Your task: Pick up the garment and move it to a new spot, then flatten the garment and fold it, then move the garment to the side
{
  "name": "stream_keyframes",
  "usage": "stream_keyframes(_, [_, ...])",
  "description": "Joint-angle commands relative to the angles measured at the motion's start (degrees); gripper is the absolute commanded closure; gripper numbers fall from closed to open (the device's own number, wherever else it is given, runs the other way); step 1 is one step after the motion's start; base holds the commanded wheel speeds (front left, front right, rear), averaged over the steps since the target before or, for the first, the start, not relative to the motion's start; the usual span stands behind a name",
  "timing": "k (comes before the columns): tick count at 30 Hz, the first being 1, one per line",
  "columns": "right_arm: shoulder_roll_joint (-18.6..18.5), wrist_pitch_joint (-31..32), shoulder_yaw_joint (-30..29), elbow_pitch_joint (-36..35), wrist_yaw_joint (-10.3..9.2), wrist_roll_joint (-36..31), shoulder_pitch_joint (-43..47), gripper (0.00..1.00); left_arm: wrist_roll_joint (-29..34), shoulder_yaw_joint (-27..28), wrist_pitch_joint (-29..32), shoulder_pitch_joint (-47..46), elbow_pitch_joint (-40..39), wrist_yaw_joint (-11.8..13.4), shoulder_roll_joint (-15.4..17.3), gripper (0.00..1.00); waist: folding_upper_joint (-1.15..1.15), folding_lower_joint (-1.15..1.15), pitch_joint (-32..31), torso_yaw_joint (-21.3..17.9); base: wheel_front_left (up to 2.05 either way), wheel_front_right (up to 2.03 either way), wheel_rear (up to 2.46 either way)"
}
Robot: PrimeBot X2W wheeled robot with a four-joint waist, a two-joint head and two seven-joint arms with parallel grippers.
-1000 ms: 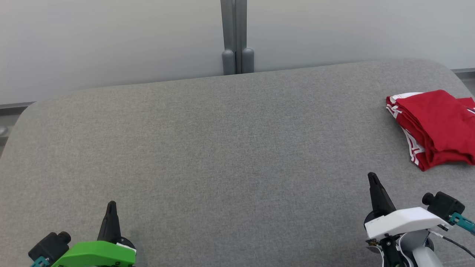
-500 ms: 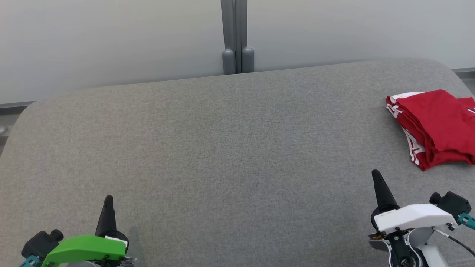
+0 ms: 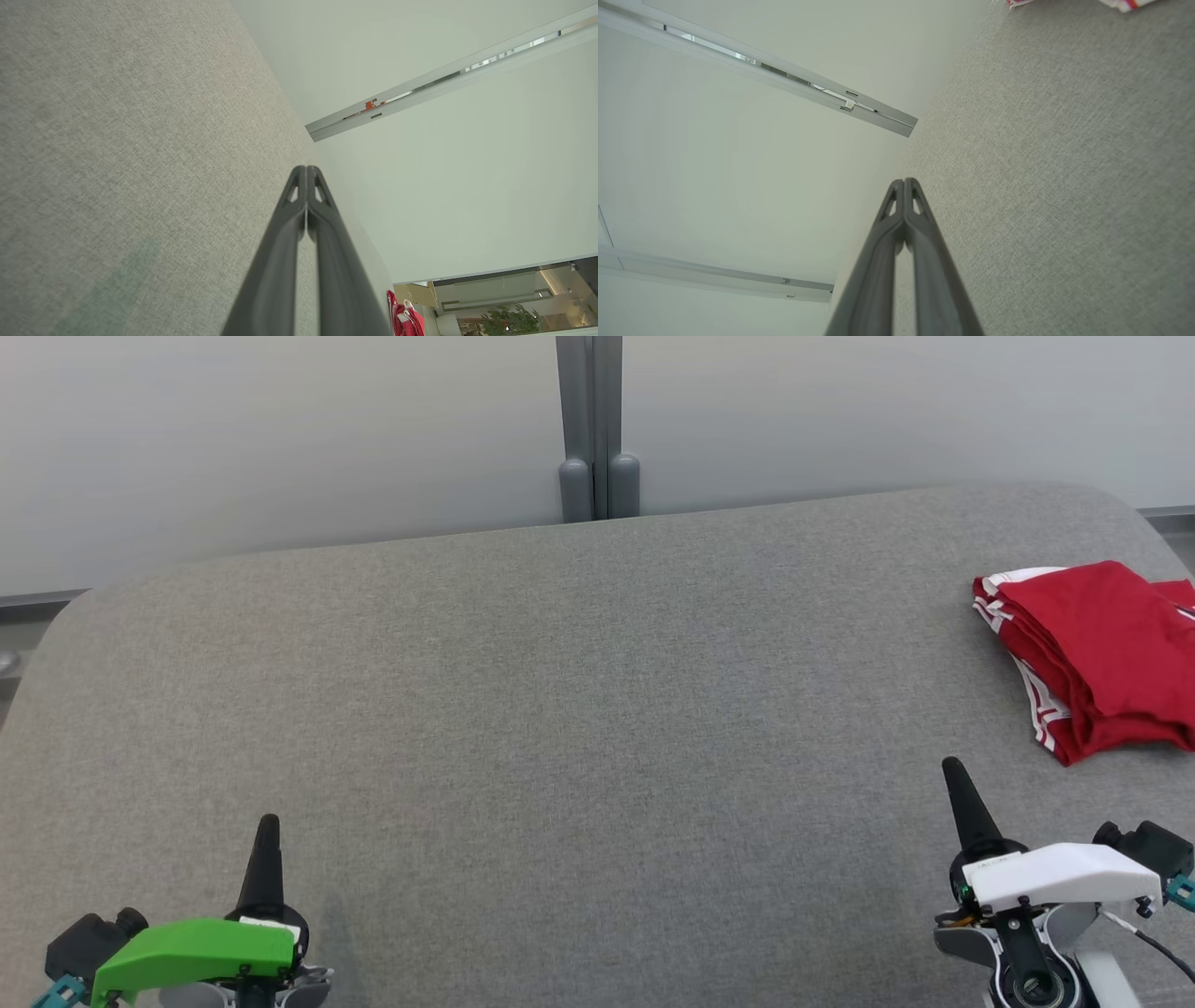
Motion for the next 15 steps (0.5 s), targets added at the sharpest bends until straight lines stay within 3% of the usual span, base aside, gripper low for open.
stream_keyframes(1, [-0.30, 0.44, -0.36, -0.73, 0.04, 1.52, -1.24, 1.00, -1.52, 0.43, 0.36, -1.60, -0.64, -0.42, 0.10, 1.00, 0.00, 0.00, 0.01, 0.01, 0.00, 0.00, 0.00])
stream_keyframes(15, [-0.28, 2.47, -1.43, -0.98, 0.04, 8.98, -1.42, 1.00, -8.28, 1.47, 2.35, -2.47, -0.69, -1.13, 0.01, 1.00, 0.00, 0.00, 0.10, 0.04, 0.00, 0.00, 0.00])
